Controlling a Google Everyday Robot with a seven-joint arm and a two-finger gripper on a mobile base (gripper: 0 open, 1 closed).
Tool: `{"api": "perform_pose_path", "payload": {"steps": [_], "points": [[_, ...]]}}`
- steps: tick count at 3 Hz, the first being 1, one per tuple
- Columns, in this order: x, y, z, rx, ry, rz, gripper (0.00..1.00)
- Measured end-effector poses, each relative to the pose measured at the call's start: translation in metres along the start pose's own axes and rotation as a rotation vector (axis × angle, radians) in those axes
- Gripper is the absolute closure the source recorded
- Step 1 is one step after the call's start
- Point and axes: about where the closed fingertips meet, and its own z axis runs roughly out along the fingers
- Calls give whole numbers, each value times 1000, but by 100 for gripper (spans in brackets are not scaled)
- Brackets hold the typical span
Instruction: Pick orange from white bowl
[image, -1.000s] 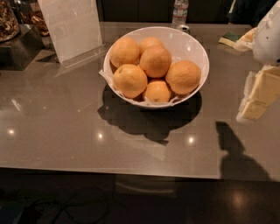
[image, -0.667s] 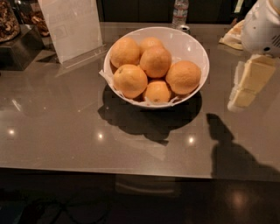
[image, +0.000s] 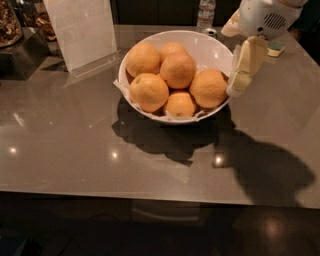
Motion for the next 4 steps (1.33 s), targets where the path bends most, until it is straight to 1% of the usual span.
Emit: {"api": "perform_pose_path", "payload": {"steps": [1, 2, 3, 4], "points": [[-4, -5, 1, 13, -10, 0, 0], [-3, -11, 17, 20, -90, 76, 0], [-7, -22, 35, 6, -170, 146, 0], [-6, -32, 44, 2, -230, 200, 0]]}}
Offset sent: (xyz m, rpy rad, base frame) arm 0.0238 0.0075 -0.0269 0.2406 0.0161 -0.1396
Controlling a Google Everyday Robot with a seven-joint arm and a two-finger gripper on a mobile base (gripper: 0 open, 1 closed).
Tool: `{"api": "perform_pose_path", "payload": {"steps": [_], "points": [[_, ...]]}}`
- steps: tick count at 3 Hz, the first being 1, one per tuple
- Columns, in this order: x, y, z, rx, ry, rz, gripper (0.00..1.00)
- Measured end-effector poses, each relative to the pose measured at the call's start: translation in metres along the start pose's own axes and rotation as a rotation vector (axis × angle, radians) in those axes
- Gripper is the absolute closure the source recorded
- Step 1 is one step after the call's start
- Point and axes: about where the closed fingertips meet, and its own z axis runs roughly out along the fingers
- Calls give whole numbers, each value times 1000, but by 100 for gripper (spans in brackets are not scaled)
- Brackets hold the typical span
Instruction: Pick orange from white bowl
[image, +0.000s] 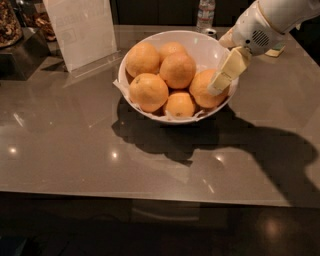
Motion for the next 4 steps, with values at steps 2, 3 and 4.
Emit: {"api": "perform_pose_path", "payload": {"steps": [2, 3, 4], "points": [[-11, -16, 12, -21, -57, 31, 0], [-16, -11, 27, -38, -72, 33, 0], [-28, -10, 51, -81, -120, 42, 0]]}}
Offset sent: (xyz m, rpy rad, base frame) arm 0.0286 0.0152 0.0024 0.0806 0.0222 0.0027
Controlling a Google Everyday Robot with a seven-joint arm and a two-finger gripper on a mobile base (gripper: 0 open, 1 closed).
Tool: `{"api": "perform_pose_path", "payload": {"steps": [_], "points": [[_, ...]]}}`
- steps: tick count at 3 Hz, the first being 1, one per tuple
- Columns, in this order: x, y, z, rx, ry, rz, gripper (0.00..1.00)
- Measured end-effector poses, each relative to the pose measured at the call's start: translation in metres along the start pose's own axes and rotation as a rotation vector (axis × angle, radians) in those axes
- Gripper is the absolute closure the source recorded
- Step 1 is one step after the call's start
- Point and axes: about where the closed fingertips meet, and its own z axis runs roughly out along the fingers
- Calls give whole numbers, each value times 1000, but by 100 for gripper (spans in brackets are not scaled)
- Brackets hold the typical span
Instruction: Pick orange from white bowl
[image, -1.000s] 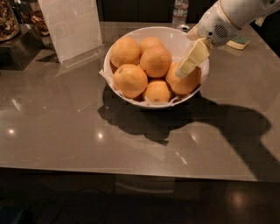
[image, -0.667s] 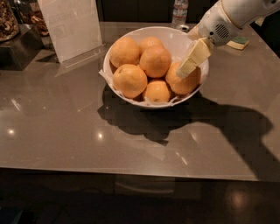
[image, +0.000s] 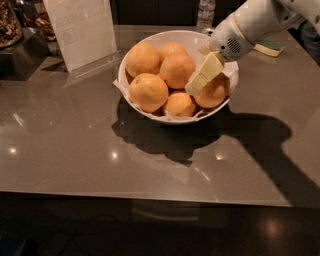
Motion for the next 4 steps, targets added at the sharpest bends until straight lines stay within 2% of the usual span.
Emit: {"api": "perform_pose_path", "payload": {"steps": [1, 2, 4], "points": [[-9, -1, 17, -27, -30, 12, 0], [-10, -1, 16, -27, -30, 12, 0], [-32, 2, 25, -7, -58, 24, 0]]}}
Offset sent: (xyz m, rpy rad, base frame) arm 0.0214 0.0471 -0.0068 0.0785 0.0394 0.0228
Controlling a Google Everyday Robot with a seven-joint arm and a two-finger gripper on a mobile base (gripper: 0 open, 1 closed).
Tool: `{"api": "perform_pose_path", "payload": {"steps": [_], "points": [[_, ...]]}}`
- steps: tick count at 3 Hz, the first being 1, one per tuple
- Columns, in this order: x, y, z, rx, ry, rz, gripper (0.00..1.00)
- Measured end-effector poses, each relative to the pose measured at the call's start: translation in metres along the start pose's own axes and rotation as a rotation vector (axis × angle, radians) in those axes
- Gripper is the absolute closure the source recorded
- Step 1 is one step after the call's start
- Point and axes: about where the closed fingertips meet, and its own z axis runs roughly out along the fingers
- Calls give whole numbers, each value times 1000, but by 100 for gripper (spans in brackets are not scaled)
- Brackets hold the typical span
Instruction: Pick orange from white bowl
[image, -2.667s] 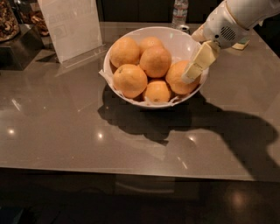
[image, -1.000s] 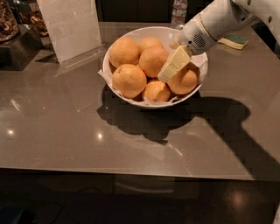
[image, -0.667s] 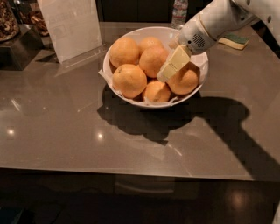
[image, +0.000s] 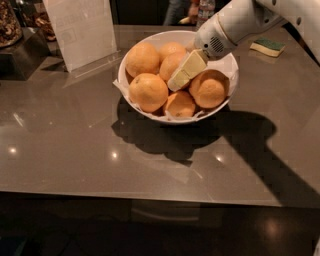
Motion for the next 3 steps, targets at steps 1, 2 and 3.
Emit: {"api": "perform_pose_path", "payload": {"steps": [1, 2, 3], "points": [[0, 0, 0, 0, 0, 0, 19], [0, 0, 0, 0, 0, 0, 42], [0, 0, 0, 0, 0, 0, 65]]}}
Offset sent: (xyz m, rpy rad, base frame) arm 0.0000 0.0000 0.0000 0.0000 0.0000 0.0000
